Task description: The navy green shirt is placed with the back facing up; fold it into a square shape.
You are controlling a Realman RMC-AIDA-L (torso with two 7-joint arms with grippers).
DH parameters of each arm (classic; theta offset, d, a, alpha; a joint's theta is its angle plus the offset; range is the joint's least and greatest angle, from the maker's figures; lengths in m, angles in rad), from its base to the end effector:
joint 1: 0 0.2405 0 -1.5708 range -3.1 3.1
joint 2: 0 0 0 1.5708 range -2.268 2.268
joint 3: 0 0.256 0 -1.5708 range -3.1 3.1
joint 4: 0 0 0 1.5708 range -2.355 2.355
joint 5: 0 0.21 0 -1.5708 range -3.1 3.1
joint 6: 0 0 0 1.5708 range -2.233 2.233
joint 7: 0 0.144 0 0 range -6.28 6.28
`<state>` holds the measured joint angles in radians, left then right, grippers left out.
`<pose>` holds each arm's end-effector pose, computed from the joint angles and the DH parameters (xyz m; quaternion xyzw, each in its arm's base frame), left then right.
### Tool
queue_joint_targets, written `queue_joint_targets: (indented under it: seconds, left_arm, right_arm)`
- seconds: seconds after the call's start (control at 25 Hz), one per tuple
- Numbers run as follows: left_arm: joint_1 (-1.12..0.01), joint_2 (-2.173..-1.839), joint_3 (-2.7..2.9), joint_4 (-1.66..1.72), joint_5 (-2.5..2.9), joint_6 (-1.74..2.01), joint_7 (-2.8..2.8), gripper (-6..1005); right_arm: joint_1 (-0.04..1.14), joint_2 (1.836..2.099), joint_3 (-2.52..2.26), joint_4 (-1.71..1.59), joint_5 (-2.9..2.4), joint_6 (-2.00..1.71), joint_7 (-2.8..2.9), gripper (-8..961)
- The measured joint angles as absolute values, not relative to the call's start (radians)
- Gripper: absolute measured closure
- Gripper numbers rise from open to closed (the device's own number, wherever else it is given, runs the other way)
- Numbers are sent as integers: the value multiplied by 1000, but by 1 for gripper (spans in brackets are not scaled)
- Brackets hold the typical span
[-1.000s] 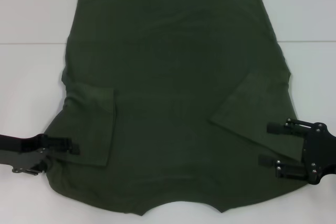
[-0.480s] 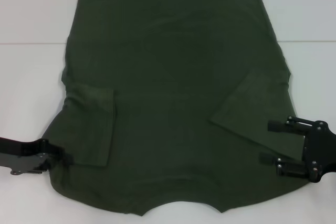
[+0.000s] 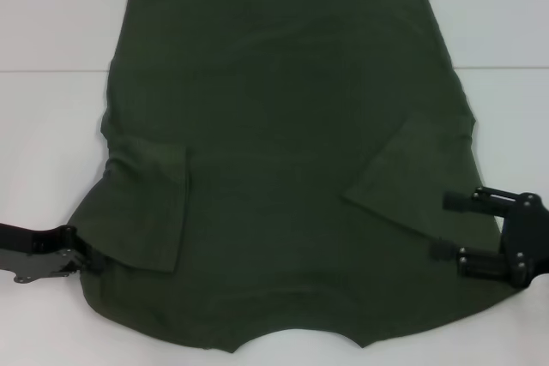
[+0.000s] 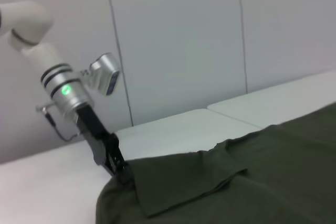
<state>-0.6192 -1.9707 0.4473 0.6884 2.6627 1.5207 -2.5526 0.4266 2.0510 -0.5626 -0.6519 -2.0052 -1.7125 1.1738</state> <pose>-0.3363 0.3340 0.0503 -0.6745 -0.7245 -0.0501 0.1328 0.2927 0.2926 0.0251 -0.9356 0.1607 0.2721 0.1572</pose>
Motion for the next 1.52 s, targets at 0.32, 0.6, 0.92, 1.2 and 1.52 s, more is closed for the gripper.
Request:
queue_joint_targets:
  seconds: [0.32,0.6,0.92,1.2,1.52]
  left_arm:
    - [-620,-1968,447,691,2662,1531,-2524,962]
    - [-623,-1962,440,690,2657,1537,-2499,962]
    - [-632,-1959,438,690,2654,1530,-2495,962]
    - [-647,-1958,442,686,2651,1523,-2493,963]
    - [-645,-1958,438,685,2648,1521,-2486,963]
  right_arm:
    - [419,1984,-520,-990,-2052,-1828,1917,171]
    - [501,1803,-535,-973,-2196,-1981,2498,175]
    - [564,1758,-549,-810,-2463,-1943,2569,176]
    - [567,1781,-559,-779,-2514,-1899,2553,176]
    - [583,1843,-598,-760,-2521,-1797,2533,176]
